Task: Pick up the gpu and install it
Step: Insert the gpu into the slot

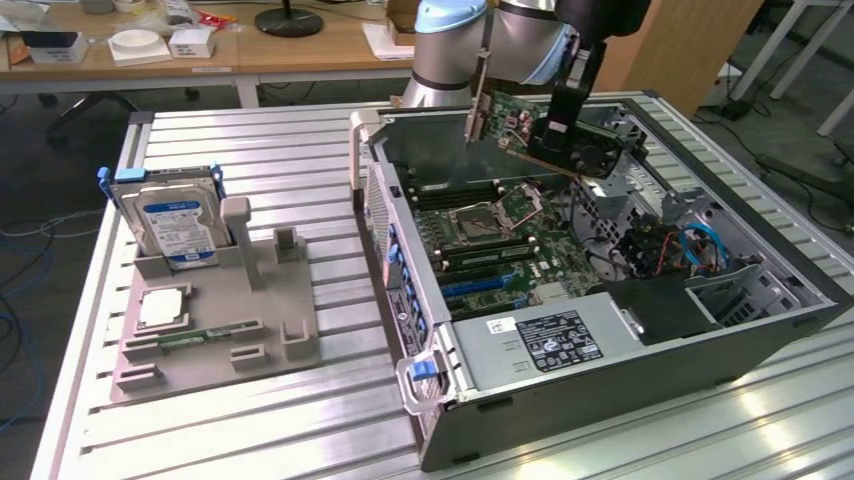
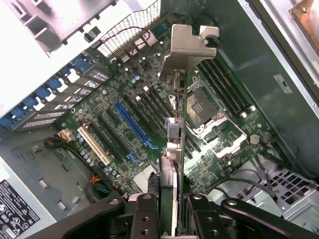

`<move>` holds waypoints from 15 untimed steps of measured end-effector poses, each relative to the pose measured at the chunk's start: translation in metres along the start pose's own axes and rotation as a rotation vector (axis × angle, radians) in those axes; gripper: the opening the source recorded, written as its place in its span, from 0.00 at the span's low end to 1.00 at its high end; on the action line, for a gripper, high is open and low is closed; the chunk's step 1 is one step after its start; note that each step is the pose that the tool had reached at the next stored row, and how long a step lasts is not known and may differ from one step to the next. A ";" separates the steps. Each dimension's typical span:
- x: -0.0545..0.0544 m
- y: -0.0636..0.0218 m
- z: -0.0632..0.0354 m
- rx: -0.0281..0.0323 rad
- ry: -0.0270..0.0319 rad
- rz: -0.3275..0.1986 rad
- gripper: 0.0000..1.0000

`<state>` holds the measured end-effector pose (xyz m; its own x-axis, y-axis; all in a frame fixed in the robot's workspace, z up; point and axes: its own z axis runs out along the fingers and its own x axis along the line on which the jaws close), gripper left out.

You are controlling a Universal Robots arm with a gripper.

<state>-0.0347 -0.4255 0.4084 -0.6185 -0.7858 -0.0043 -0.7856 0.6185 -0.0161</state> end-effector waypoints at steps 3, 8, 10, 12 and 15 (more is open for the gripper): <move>0.000 0.0000 0.0000 -0.0001 -0.0006 -0.037 0.27; 0.000 -0.0001 0.0001 -0.0004 -0.0015 -0.092 0.27; 0.000 -0.0001 0.0001 -0.0005 -0.0017 -0.103 0.27; 0.000 -0.0005 0.0001 -0.0004 -0.0020 -0.115 0.27; 0.000 -0.0006 0.0001 -0.0007 -0.0023 -0.142 0.27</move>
<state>-0.0339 -0.4255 0.4083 -0.5008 -0.8656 -0.0042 -0.8654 0.5008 -0.0161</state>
